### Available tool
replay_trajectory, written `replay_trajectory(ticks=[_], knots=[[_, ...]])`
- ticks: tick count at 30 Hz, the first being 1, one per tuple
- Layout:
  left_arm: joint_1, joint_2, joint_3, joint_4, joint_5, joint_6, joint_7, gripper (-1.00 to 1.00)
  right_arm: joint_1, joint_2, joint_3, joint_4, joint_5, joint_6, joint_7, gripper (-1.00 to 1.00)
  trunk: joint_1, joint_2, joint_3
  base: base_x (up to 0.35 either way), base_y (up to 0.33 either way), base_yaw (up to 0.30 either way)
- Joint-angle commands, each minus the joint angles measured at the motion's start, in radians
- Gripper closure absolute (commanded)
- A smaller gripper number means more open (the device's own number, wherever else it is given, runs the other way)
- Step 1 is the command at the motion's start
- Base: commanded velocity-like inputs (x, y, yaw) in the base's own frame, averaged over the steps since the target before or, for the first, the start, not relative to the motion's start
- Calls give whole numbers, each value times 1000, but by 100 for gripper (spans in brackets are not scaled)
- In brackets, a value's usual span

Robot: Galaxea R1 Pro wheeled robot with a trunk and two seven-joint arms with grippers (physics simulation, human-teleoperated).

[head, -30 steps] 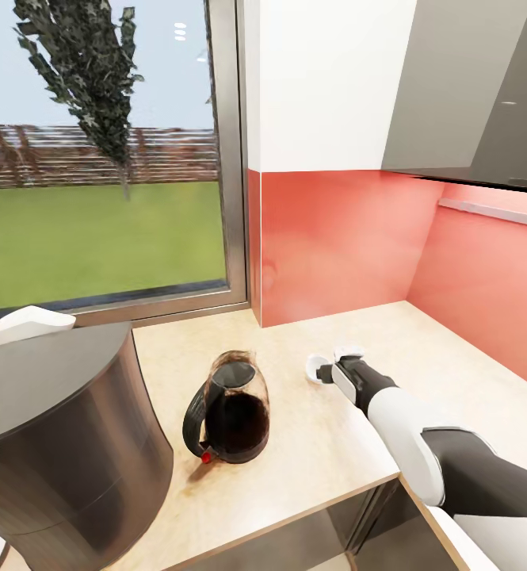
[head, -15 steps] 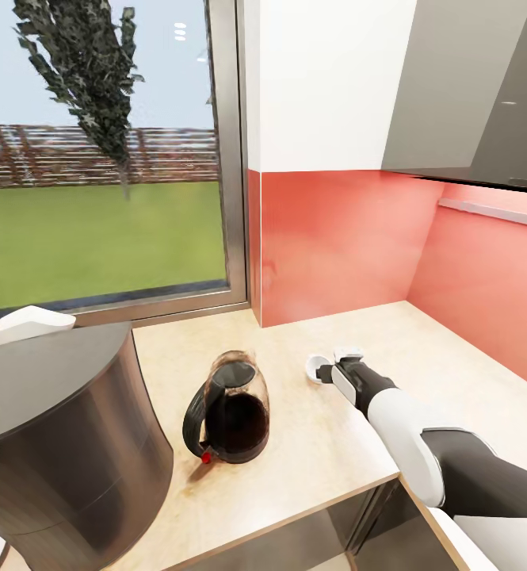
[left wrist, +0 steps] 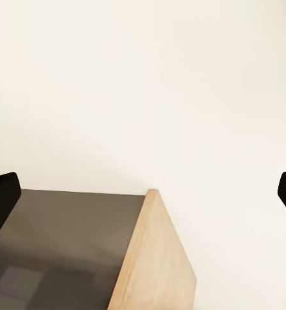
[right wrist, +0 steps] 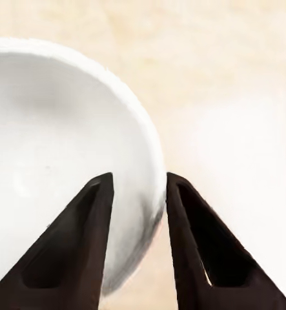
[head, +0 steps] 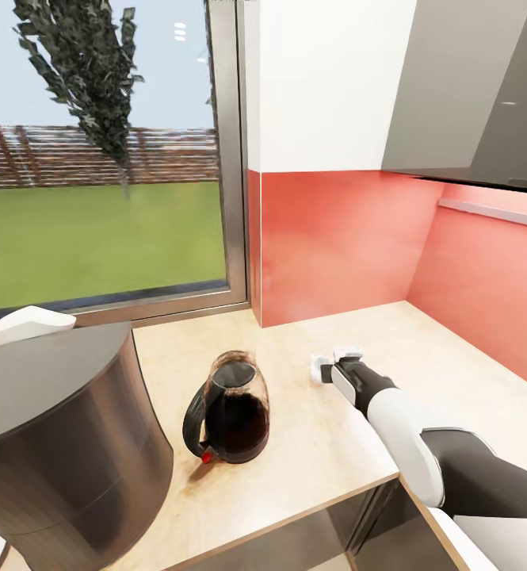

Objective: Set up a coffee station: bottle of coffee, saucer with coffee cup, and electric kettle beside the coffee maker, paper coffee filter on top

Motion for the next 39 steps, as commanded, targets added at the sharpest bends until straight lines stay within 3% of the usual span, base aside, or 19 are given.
replay_trajectory(ticks=[1,28,34,39], knots=[[0,0,7,-1,0,3,2,-100,0,0,-5,0,-11,4,-3,100,1,-1,-2,0,0,0],[1,6,8,-1,0,2,2,-100,0,0,-7,-24,-13,4,-3,100,1,-1,-2,0,0,0],[10,10,9,-3,1,-5,1,-100,0,-2,-3,-229,-12,11,-3,100,1,-1,-2,0,0,0],[11,9,10,-4,0,-9,1,-100,0,-8,-3,-269,-10,12,-4,100,1,-1,-2,0,0,0]])
